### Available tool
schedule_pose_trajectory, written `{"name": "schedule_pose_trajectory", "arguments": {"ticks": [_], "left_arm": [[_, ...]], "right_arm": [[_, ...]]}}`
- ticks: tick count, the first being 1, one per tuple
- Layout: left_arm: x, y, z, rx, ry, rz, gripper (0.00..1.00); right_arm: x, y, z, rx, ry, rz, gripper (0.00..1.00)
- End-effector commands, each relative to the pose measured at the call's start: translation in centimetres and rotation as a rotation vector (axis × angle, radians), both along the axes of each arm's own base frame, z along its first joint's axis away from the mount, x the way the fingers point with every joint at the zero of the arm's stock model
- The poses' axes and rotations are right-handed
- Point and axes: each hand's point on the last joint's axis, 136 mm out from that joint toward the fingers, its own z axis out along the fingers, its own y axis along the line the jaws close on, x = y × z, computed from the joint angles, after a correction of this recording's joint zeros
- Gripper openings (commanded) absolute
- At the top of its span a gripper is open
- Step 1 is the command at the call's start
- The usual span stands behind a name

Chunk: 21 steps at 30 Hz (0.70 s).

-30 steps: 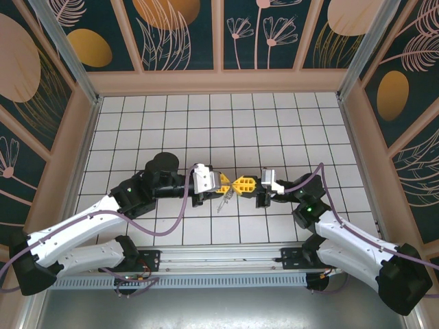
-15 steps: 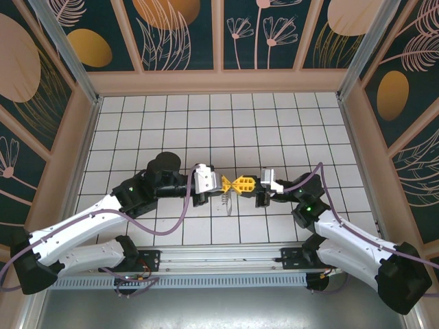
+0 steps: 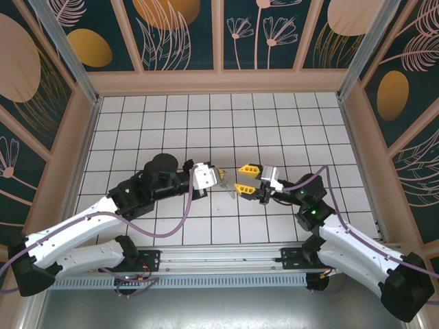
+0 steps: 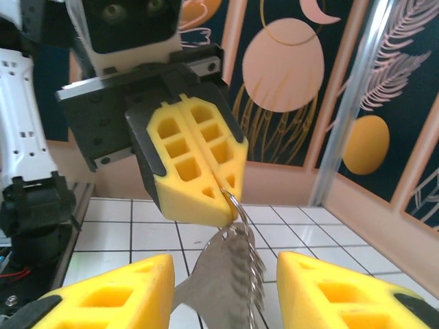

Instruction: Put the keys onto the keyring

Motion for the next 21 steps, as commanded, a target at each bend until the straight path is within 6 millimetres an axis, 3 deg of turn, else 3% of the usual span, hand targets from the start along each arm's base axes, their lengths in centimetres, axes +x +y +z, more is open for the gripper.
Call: {"name": "schedule_pose_trajectory", "arguments": {"ticks": [1, 8, 12, 16, 21], "left_arm": [[0.9, 0.8, 0.6, 0.024, -0.052, 0.054, 0.0], [1.7, 1.7, -0.6, 0.022, -0.01, 0.14, 0.0], [3.0, 2.7, -1.7, -0.005, 0.062, 0.248, 0.0], [5.5, 6.0, -2.3, -0.06, 0.127, 0.425, 0.0], [7.5, 10.9, -2.0, -0.141, 0.152, 0.633, 0.0]], "right_arm": [[2.1, -0.4, -0.1, -0.015, 0.031, -0.114, 0.43], [7.6, -1.9, -1.3, -0.004, 0.224, -0.328, 0.46], [10.8, -2.4, -4.4, -0.098, 0.36, -0.44, 0.46], [12.5, -1.5, -8.1, -0.203, 0.505, -0.462, 0.43], [12.9, 0.7, -10.9, -0.239, 0.605, -0.406, 0.41]]}}
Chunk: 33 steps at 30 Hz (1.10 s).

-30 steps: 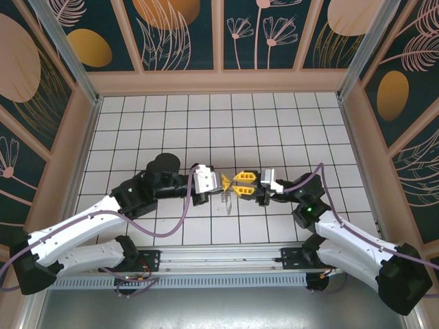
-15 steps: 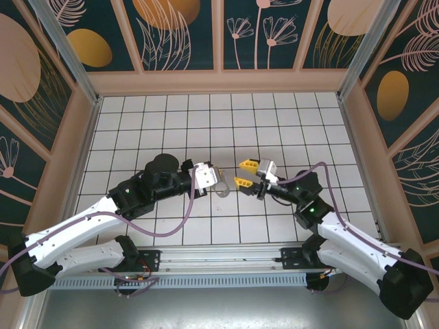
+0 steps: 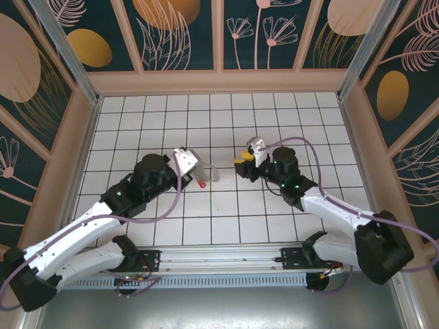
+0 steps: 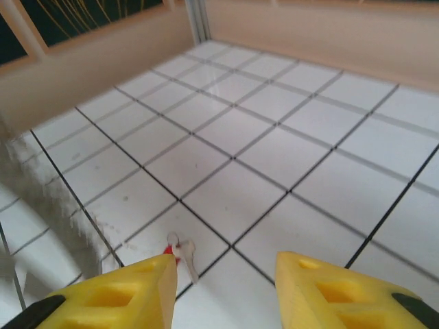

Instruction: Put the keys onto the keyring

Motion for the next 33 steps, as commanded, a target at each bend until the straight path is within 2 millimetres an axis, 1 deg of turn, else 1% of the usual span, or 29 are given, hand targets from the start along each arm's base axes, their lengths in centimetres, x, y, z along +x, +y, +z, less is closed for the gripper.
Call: {"name": "schedule_pose_trajectory", "arguments": {"ticks": [1, 4, 6, 10, 12, 17, 20, 22, 26, 29, 33], "left_arm": [[1.0, 2.9, 1.7, -0.116, -0.01, 0.16, 0.0], [1.5, 4.5, 2.3, -0.185, -0.001, 0.246, 0.0], [1.8, 4.7, 2.3, -0.223, 0.015, 0.274, 0.0], [2.4, 5.1, 1.1, -0.241, 0.047, 0.323, 0.0], [2.7, 5.5, 0.9, -0.262, 0.058, 0.341, 0.0], [3.1, 8.4, 0.0, -0.283, 0.079, 0.43, 0.0], [3.0, 9.3, -0.7, -0.288, 0.094, 0.462, 0.0], [2.9, 9.8, -1.2, -0.289, 0.101, 0.485, 0.0], [2.7, 10.6, -1.4, -0.302, 0.096, 0.519, 0.0], [2.5, 10.8, -1.5, -0.311, 0.097, 0.528, 0.0], [2.2, 11.0, -1.9, -0.331, 0.096, 0.532, 0.0]], "right_arm": [[0.4, 1.5, -0.7, 0.01, 0.066, 0.013, 0.41], [0.7, 3.0, -2.3, -0.016, 0.094, 0.045, 0.41], [0.7, 4.0, -3.2, -0.02, 0.106, 0.079, 0.4], [0.7, 6.7, -4.4, -0.024, 0.097, 0.176, 0.38], [0.6, 7.9, -4.8, -0.028, 0.08, 0.225, 0.38], [0.0, 10.3, -6.5, -0.016, 0.088, 0.364, 0.36], [0.0, 11.6, -7.7, -0.032, 0.108, 0.419, 0.36], [0.3, 12.4, -8.3, -0.051, 0.109, 0.439, 0.36], [0.8, 13.5, -10.2, -0.086, 0.141, 0.469, 0.35], [1.0, 14.4, -11.6, -0.13, 0.159, 0.495, 0.32], [1.1, 15.4, -12.9, -0.162, 0.177, 0.515, 0.29]]}}
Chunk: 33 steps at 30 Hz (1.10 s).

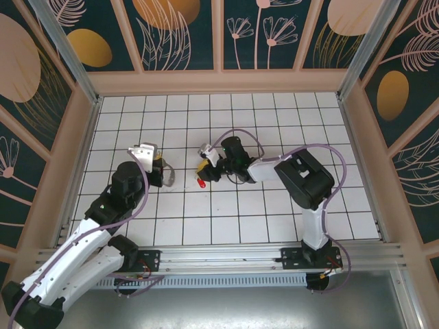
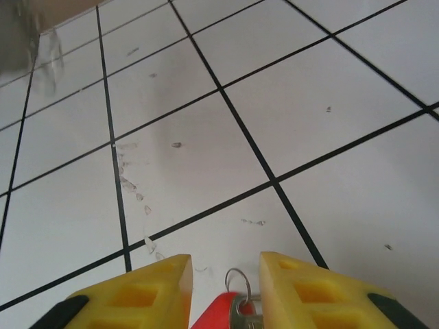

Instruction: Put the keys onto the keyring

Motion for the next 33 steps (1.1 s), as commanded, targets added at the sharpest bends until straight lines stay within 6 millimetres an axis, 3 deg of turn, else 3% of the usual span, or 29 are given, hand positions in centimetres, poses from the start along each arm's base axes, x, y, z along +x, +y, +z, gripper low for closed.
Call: {"name": "schedule_pose_trajectory", "arguments": {"ticks": [1, 9, 19, 28, 33], "left_arm": [[-0.1, 0.6, 0.1, -0.038, -0.017, 0.032, 0.0], [-0.1, 0.7, 0.0, -0.033, -0.02, 0.036, 0.0], [-0.3, 0.8, -0.1, -0.032, -0.028, 0.033, 0.0], [-0.2, 0.8, 0.0, -0.027, -0.032, 0.032, 0.0], [-0.1, 0.8, -0.5, -0.018, -0.027, 0.034, 0.0]], "right_arm": [[-0.9, 0.9, -1.2, -0.039, 0.011, 0.061, 0.29], [-1.7, 1.4, -3.6, -0.129, 0.019, 0.108, 0.22], [-1.4, 1.5, -4.9, -0.176, 0.01, 0.092, 0.15], [-1.6, 1.1, -4.6, -0.186, -0.005, 0.084, 0.01], [-1.8, 0.9, -4.0, -0.172, -0.002, 0.083, 0.0]]}}
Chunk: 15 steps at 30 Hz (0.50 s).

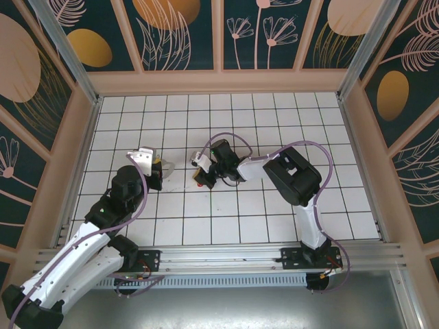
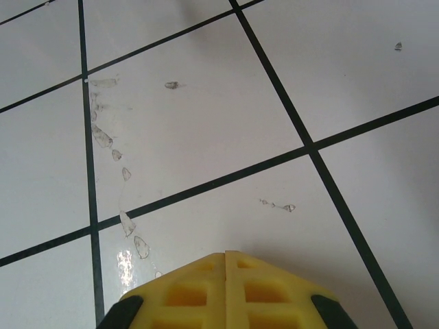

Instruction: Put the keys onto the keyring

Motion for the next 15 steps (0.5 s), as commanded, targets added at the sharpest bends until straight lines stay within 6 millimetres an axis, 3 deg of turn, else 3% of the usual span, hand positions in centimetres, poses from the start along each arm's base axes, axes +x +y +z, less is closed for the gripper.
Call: {"name": "schedule_pose_trajectory", "arguments": {"ticks": [1, 6, 15], "left_arm": [[0.4, 0.4, 0.6, -0.008, -0.036, 0.026, 0.0], [0.4, 0.4, 0.5, -0.006, -0.035, 0.023, 0.0], [0.7, -0.6, 0.3, -0.003, -0.023, -0.021, 0.0]], "right_arm": [[-0.9, -0.6, 0.1, -0.02, 0.009, 0.002, 0.0], [-1.4, -2.1, 0.4, -0.019, 0.015, -0.026, 0.0], [-2.7, -6.7, 0.9, -0.013, 0.034, -0.192, 0.0]]}}
